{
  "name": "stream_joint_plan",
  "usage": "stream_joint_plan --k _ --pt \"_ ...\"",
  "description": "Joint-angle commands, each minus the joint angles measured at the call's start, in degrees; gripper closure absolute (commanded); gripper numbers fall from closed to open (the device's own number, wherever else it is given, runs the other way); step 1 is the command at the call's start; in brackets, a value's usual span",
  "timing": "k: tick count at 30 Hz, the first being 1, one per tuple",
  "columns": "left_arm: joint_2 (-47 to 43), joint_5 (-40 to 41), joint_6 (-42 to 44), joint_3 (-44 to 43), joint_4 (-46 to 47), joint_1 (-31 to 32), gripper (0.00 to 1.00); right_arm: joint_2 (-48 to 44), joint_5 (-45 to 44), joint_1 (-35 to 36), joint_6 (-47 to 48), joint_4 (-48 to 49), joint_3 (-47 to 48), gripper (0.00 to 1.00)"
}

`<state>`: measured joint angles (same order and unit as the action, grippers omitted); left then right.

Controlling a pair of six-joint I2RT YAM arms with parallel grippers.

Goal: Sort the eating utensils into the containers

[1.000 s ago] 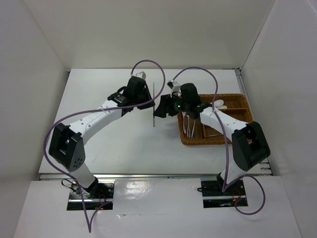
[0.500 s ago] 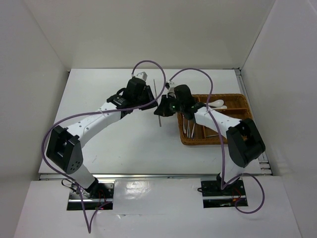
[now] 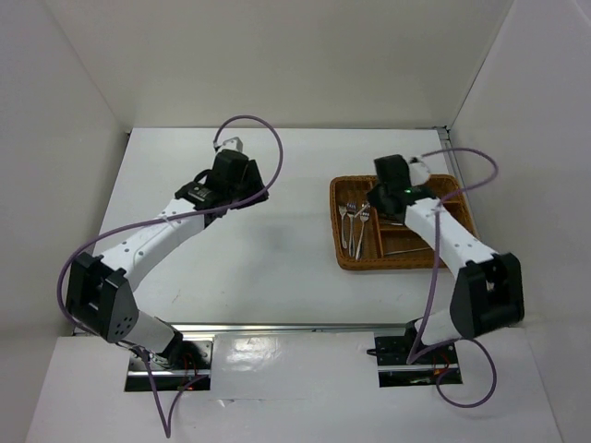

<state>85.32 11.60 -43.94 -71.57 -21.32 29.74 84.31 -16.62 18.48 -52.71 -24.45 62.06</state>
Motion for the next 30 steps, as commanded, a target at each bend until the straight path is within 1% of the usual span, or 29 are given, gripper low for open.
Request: stream_joint_plan --k 1,2,3,5,9,11,16,23,25,30 --pt "-3.9 1.2 0.8 2.4 3.0 -2.0 0.34 -8.7 -11.7 -5.5 -17.1 -13.9 -3.5 1.00" --pt "-3.9 0.6 0.8 2.4 3.0 -2.1 0.34 -9.9 -11.7 -9.8 -18.6 -15.7 -6.4 1.00" --pt "-3.9 0.6 1.4 2.4 3.0 -2.1 0.34 -11.1 -9.8 -11.9 -19.5 -15.7 -7.7 1.00" --pt "-3.3 0.6 1.4 2.4 3.0 -2.6 0.34 -13.5 -9.0 -16.3 -20.4 -17.1 -10.8 1.00" --pt "-3.3 0.6 1.4 3.5 2.4 -2.6 0.34 -14.9 -8.3 -19.5 -24.5 -21.2 -12.8 1.00" --pt "-3.3 0.6 1.4 4.1 2.4 -2.6 0.34 -14.9 -9.0 -19.5 -26.7 -23.0 -14.6 1.00" --pt "-3.3 0.6 1.9 4.6 2.4 -2.6 0.34 -15.5 -6.5 -19.5 -26.1 -17.7 -17.8 1.00" --pt "-3.3 0.6 1.9 5.1 2.4 -2.6 0.34 -12.2 -3.2 -19.5 -25.6 -15.5 -17.8 1.00" --pt "-3.3 0.6 1.9 5.1 1.9 -2.6 0.34 -10.4 -1.9 -19.5 -26.1 -15.5 -17.8 0.96" --pt "-3.3 0.6 1.9 5.1 1.9 -2.6 0.34 -9.0 -0.2 -19.5 -26.1 -16.1 -16.6 0.96"
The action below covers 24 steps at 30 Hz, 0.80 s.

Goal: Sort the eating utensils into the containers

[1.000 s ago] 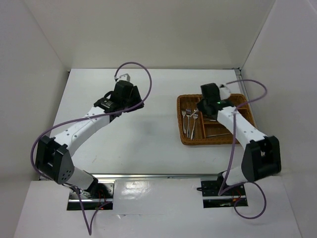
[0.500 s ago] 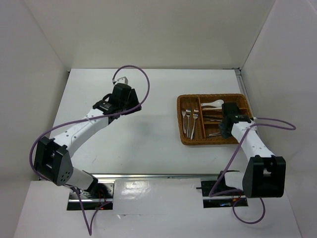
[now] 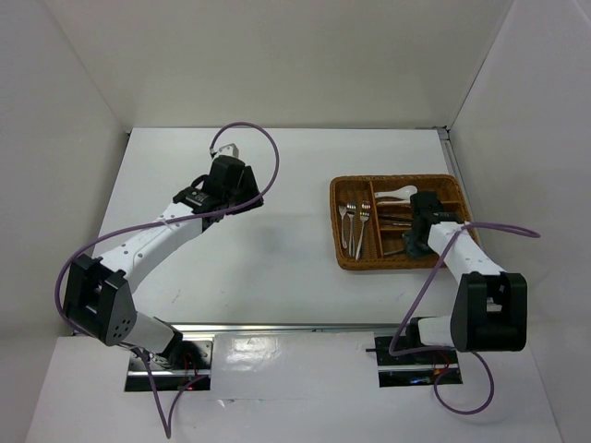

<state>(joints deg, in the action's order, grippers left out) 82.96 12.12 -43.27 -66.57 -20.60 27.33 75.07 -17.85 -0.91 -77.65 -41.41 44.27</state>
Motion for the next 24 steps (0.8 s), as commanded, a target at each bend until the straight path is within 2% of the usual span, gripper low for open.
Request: stream_joint_plan --k 1,4,5,9,14,16,17,18,19,21,24 --pt "-1.0 0.1 1.3 0.1 1.2 -0.2 0.34 0.3 1.1 -0.1 -0.6 0.9 1.7 0.94" --pt "-1.0 0.6 1.8 0.1 1.2 -0.2 0.34 -1.4 0.5 -0.1 0.9 0.9 1.7 0.80" --pt "-1.0 0.6 1.8 0.1 1.2 -0.2 0.34 -1.9 0.0 -0.1 0.9 0.9 2.2 0.68" --pt "-0.4 1.2 1.8 0.1 0.6 -0.2 0.32 -4.9 0.0 -0.1 5.1 2.4 4.6 0.42" --pt "-0.4 -0.4 5.9 0.1 2.7 -0.7 0.30 -7.0 0.0 -0.1 14.3 4.7 10.8 0.29" --pt "-1.0 -2.2 8.3 0.1 5.5 -0.7 0.29 -7.6 3.5 -0.1 24.4 8.9 11.5 0.21" --pt "-1.0 -4.0 10.4 0.1 6.4 -0.7 0.29 -7.7 5.6 -0.1 28.6 13.9 12.1 0.17" --pt "-1.8 -4.8 11.4 0.1 8.2 -0.7 0.29 -8.3 9.7 -0.1 35.6 15.9 12.7 0.15" --pt "-1.8 -6.1 12.4 0.1 8.7 -0.7 0.29 -8.3 11.5 -0.1 38.4 17.7 12.7 0.15" --pt "-2.4 -6.1 14.2 0.1 8.7 -0.7 0.28 -8.3 13.4 -0.1 43.3 20.2 13.9 0.12" --pt "-2.4 -6.1 16.5 -0.5 9.4 -0.7 0.28 -8.3 14.1 -0.1 48.4 21.6 16.6 0.12"
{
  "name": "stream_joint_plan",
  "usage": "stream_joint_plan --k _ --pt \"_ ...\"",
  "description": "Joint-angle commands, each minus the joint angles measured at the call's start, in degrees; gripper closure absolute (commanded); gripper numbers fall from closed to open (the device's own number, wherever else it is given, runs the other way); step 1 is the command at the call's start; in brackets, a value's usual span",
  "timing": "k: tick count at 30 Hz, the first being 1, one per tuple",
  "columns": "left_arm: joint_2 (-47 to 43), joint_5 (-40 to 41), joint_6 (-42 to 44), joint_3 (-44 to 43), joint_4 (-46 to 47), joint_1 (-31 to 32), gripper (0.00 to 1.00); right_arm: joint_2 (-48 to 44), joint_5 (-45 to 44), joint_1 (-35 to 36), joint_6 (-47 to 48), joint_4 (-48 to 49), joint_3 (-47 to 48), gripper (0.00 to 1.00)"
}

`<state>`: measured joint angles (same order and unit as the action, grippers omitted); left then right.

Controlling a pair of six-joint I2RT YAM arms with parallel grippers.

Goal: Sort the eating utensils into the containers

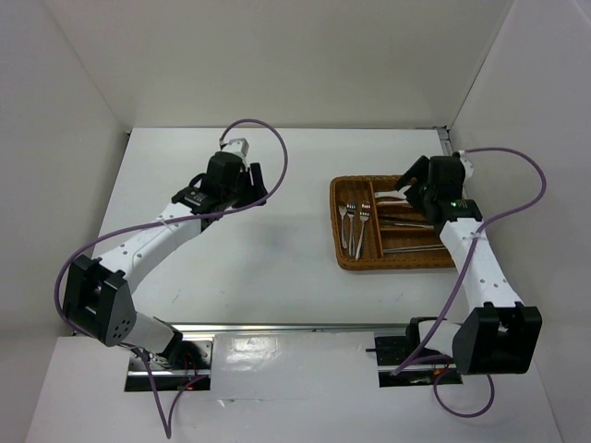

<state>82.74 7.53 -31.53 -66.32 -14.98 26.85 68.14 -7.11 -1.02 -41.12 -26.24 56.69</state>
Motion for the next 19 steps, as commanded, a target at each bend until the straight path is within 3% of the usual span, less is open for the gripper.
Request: stream_joint_plan --k 1,9,13,19 --pt "-2.1 -1.6 5.5 -0.7 4.4 -0.2 0.28 -1.3 3.9 0.0 13.3 7.3 4.8 0.12" --pt "-5.2 0.3 8.6 -0.1 5.8 -0.2 0.28 -7.2 10.4 0.0 22.3 12.3 4.5 0.00" --pt "-8.0 -1.6 8.6 0.4 5.2 -0.2 0.28 -10.5 17.4 0.0 25.0 12.3 4.0 0.00" --pt "-13.8 -1.5 4.6 1.3 1.0 -0.2 0.28 -15.5 18.1 0.0 25.0 9.2 4.0 0.00"
